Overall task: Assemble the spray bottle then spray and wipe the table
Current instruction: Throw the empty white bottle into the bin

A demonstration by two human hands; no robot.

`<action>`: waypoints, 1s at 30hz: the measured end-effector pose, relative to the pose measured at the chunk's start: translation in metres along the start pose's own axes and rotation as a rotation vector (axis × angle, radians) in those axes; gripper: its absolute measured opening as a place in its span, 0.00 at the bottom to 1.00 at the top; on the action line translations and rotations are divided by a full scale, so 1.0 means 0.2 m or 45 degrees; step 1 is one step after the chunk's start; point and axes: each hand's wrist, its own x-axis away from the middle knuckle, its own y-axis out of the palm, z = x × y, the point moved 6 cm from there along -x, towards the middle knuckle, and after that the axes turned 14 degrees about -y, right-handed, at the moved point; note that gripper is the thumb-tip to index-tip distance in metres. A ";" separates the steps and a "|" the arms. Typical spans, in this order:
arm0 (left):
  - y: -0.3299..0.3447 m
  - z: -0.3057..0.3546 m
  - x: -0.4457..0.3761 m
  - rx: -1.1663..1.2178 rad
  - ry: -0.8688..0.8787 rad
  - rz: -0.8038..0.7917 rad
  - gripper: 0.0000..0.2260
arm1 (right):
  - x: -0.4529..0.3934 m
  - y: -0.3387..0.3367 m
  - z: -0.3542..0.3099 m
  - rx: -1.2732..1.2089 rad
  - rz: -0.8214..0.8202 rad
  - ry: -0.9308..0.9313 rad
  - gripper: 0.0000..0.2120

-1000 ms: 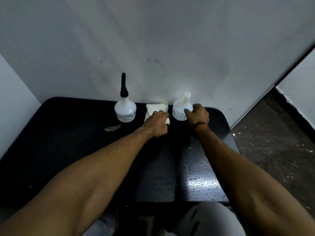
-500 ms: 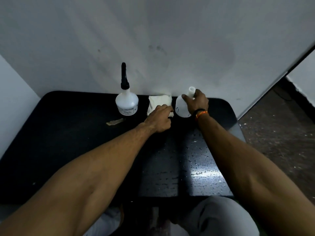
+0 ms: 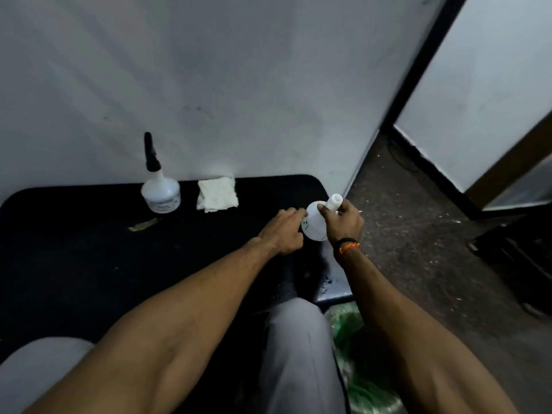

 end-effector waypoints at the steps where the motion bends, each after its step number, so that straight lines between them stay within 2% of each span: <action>1: 0.05 0.06 0.02 -0.002 0.025 -0.024 0.26 | 0.02 -0.07 0.04 0.002 0.020 0.005 0.18; 8: 0.38 0.45 0.14 -0.054 0.167 -0.203 0.23 | 0.17 -0.57 0.38 -0.022 0.297 0.141 0.16; 11: 0.50 0.58 0.19 -0.048 0.231 -0.261 0.20 | 0.28 -0.73 0.56 0.013 0.364 0.211 0.15; 14: 0.62 0.64 0.22 -0.067 0.237 -0.334 0.22 | 0.40 -0.79 0.72 0.055 0.384 0.302 0.15; 20: 0.94 0.69 0.25 -0.217 0.294 -0.558 0.23 | 0.63 -0.76 1.05 0.173 0.232 0.510 0.18; 23: 1.07 0.70 0.25 -0.335 0.344 -0.646 0.21 | 0.74 -0.71 1.17 0.238 0.128 0.588 0.19; 30: 1.27 0.65 0.19 -0.452 0.316 -0.767 0.18 | 0.94 -0.60 1.36 0.280 -0.045 0.748 0.17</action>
